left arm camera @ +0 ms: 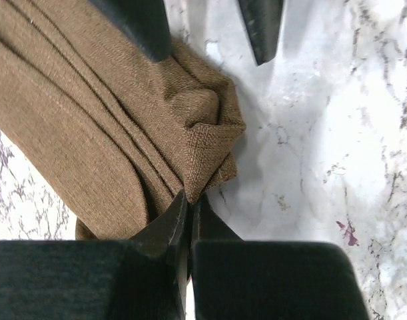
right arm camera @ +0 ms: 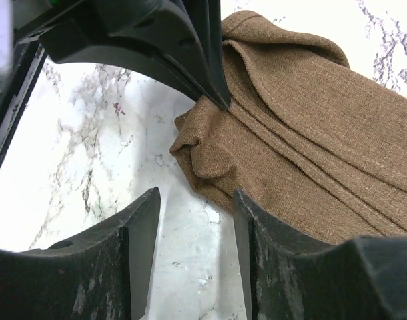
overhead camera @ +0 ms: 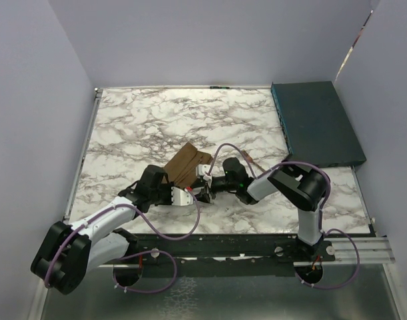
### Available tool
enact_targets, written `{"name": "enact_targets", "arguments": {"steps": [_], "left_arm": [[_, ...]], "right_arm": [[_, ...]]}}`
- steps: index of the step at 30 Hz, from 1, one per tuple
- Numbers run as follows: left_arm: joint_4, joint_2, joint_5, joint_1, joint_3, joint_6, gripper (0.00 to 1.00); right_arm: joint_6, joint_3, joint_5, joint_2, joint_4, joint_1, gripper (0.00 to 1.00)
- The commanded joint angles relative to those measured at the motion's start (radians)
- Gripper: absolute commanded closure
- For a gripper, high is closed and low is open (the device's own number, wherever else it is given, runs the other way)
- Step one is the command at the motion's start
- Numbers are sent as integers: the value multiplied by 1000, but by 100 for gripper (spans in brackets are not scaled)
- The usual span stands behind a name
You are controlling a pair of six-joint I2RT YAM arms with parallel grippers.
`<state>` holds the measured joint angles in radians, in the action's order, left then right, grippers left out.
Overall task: Fold the napkin into a case and place the utensils inside
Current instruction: Insert the napkin into the napkin holder.
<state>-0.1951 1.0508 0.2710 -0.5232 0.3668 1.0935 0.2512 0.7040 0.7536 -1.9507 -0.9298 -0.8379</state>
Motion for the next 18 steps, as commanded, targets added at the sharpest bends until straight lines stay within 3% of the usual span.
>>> {"name": "enact_targets", "arguments": {"steps": [1,9,13,18], "left_arm": [[18,-10,16,35,8,-88,100],[19,-9,27,50,11,-122,100],[18,-10,35,63,18,-159,100],[17,-19,46,74,20,-189,100]], "right_arm": [[65,-17,-29,-28,-115,-1,47],[103,4,-67,-109,-226,-21,47],[118,15,-116,-140,-256,-34,37],[121,41,-173,-173,-276,-54,36]]}}
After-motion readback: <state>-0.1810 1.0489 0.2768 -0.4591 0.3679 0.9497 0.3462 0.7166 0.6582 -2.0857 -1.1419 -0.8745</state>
